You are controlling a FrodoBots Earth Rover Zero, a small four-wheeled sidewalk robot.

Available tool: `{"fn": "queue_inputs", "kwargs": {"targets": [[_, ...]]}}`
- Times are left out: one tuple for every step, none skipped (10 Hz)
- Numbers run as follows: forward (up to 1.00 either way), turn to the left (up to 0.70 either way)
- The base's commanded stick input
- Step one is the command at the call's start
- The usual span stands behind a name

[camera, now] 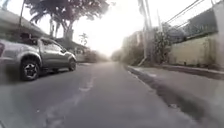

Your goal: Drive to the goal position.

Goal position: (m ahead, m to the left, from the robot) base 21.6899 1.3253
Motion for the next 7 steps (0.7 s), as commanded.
{"fn": "queue_inputs", "kwargs": {"targets": [[1.0, 0.04], [1.0, 0.04], [1.0, 0.04], [1.0, 0.04], [1.0, 0.04], [1.0, 0.04], [1.0, 0.04]]}}
